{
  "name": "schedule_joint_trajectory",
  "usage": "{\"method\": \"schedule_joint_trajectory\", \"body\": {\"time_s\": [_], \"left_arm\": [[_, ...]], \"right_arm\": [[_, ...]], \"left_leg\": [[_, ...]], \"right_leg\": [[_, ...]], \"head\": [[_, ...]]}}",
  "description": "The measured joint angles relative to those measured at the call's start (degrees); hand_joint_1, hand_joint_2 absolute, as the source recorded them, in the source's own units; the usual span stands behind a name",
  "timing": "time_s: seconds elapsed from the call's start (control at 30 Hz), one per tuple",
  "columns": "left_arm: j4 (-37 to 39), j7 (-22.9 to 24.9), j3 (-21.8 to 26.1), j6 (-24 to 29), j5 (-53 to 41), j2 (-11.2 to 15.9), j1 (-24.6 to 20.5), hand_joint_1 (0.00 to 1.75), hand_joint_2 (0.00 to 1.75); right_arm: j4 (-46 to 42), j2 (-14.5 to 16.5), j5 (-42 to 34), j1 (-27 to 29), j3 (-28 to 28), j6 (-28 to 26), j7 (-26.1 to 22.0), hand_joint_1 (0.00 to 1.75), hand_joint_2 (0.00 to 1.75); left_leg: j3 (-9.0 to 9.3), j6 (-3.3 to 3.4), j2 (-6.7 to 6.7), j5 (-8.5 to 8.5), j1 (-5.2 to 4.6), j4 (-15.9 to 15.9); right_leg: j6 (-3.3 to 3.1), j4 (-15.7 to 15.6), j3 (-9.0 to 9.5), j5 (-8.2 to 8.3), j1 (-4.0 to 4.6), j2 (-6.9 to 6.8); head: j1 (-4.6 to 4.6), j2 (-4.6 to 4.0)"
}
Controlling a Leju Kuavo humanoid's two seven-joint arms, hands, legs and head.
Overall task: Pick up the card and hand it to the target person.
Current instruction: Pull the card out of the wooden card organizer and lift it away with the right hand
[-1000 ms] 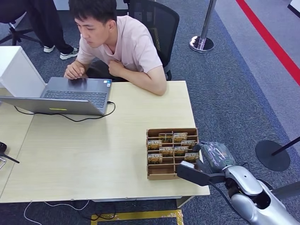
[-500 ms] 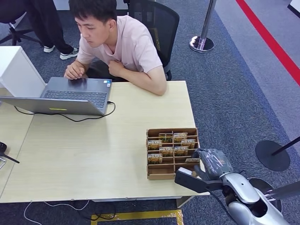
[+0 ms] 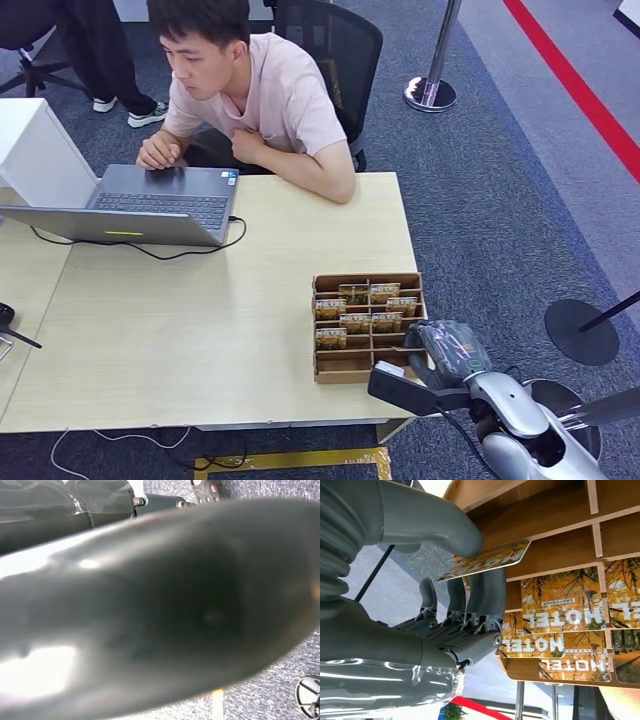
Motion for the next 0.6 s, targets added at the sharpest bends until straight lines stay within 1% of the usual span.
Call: {"method": "schedule_joint_trajectory", "body": {"time_s": [0.13, 0.27, 0.47, 0.6], "left_arm": [[0.0, 0.0, 0.0, 0.0, 0.0, 0.0, 0.0, 0.00, 0.00], [0.0, -0.4, 0.0, -0.1, 0.0, 0.0, 0.0, 0.00, 0.00], [0.0, -1.4, 0.4, -0.9, 0.3, 0.0, 0.0, 0.00, 0.00], [0.0, -1.7, 0.7, -0.9, 0.8, 0.0, 0.0, 0.00, 0.00]], "right_arm": [[0.0, 0.3, 0.0, 0.0, 0.0, 0.0, 0.0, 1.16, 1.75], [0.0, 0.5, 0.1, -0.2, -0.1, 0.1, -0.3, 1.29, 1.75], [0.5, 0.9, 0.1, -1.8, -0.1, 0.6, -1.0, 1.53, 1.75], [1.0, 1.2, 0.1, -2.4, -0.1, 0.6, -1.1, 1.59, 1.75]], "left_leg": [[0.00, 0.00, 0.00, 0.00, 0.00, 0.0], [0.00, 0.00, 0.00, 0.00, 0.00, 0.0], [0.00, 0.00, 0.00, 0.00, 0.00, 0.0], [-0.01, 0.00, 0.00, 0.00, 0.00, 0.0]], "right_leg": [[0.00, 0.0, 0.00, 0.00, 0.00, 0.00], [0.00, 0.0, 0.00, 0.00, 0.00, 0.00], [0.00, 0.0, 0.00, 0.00, 0.00, 0.00], [0.00, 0.0, 0.00, 0.00, 0.00, -0.01]], "head": [[0.00, 0.00], [-0.01, 0.00], [0.00, 0.00], [-0.01, 0.00]]}}
